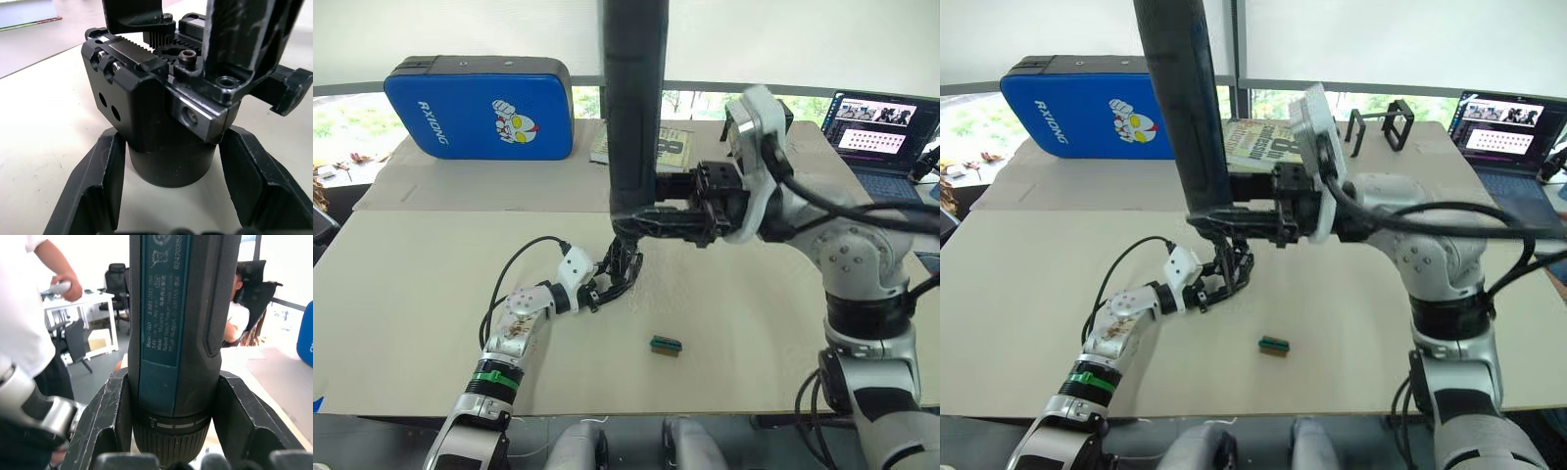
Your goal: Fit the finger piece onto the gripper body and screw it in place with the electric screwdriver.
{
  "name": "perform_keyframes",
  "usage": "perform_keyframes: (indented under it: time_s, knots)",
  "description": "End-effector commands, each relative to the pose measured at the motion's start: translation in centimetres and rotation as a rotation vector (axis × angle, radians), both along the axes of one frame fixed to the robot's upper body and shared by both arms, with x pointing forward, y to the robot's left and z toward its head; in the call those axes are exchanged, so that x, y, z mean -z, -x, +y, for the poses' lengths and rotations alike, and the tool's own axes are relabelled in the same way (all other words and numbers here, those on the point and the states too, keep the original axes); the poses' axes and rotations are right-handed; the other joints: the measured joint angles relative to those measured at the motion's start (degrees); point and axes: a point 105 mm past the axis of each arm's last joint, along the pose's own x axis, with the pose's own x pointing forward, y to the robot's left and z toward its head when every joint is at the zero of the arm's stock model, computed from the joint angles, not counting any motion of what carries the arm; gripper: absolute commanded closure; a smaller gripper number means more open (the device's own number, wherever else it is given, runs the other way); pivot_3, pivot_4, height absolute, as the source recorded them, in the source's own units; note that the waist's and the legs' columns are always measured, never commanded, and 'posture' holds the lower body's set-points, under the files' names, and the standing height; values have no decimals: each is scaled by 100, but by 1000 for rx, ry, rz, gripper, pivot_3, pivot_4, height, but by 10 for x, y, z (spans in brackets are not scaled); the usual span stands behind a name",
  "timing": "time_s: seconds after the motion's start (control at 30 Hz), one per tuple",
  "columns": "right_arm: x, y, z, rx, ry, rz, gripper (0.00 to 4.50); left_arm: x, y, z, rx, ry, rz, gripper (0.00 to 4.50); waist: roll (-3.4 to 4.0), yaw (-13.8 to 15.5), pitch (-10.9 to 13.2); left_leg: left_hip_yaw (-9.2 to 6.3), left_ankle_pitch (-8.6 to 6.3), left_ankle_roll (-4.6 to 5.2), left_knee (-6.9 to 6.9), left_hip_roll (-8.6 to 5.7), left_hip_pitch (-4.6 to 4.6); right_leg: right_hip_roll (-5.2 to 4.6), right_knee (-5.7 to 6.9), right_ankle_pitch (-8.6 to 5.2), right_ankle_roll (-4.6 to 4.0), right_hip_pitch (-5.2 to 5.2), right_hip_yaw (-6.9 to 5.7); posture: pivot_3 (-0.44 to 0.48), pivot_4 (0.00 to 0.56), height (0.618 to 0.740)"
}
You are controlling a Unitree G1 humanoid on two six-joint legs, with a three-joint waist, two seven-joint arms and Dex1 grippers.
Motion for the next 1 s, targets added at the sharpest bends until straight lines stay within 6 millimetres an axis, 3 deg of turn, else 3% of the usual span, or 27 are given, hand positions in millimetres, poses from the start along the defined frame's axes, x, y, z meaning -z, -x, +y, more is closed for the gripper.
perform_keyframes:
  time_s: [0.03, 0.23, 0.57, 1.0]
  knots:
    - [-23, -1, 7, 4, -35, -58, 2589, -10, 1, -4, 25, 12, -34, 2207, 0, -5, 0, 0, 0, 0, 0, 0, -1, 0, 0, 0, 0, 0, -2, 0, 150, 740]
    - [-27, -16, 23, 50, -33, -100, 2589, -10, 0, -3, 29, 4, -41, 2207, 1, -25, 0, 0, 0, 0, -2, 0, -4, 3, 3, 1, 0, 2, -8, 0, 150, 740]
    - [-21, -41, 34, 130, -42, -132, 2589, -12, 0, -2, 26, -3, -55, 2207, 1, -36, 0, 1, 0, 0, -2, -1, -9, 6, 0, 3, 4, 2, -15, 0, 150, 740]
    - [-5, -44, 37, 119, -22, -138, 2589, -15, 1, -2, 25, -2, -59, 2207, 1, -62, 0, 0, 1, -1, -2, -1, -9, 7, 0, 3, 4, 2, -15, 0, 150, 740]
